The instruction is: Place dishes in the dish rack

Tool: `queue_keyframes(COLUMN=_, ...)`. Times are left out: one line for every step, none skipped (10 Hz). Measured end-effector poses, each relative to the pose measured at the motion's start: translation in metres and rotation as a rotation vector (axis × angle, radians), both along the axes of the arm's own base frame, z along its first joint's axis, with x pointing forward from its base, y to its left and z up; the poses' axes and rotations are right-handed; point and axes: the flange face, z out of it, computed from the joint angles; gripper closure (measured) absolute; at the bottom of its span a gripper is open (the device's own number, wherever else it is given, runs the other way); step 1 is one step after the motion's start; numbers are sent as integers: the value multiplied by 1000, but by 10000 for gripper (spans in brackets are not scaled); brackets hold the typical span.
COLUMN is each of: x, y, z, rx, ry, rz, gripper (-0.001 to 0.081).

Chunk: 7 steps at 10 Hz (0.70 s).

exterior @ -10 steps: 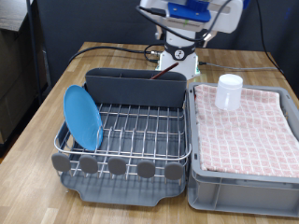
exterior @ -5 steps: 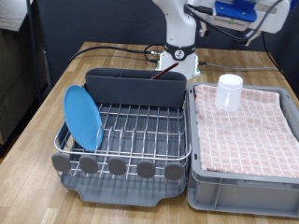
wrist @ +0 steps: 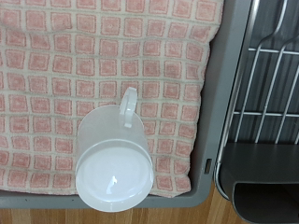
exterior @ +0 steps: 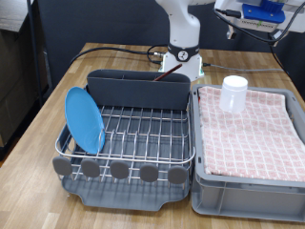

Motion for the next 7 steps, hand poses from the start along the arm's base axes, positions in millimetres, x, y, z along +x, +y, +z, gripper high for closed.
queue_keyframes(x=-1, y=3, z=-4, rx=13, ry=3, rz=16, gripper=3)
queue_keyframes(x=-3, y=5, z=-9, rx=33, ry=8, rz=37, gripper=3)
queue_keyframes(x=-6, y=8, z=-16, rx=50, ry=12, rz=79, gripper=3)
queue_keyframes(x=-9, y=11, z=-24, rx=67, ry=22, rz=125, gripper=3)
queue_keyframes(x=-11, y=12, z=-29, rx=81, ry=28, rz=169, gripper=3)
queue_keyframes(x=-11, y=11, z=-29, rx=78, ry=27, rz=155, gripper=3)
queue_keyframes(x=-10, y=12, z=-30, rx=78, ry=21, rz=142, gripper=3)
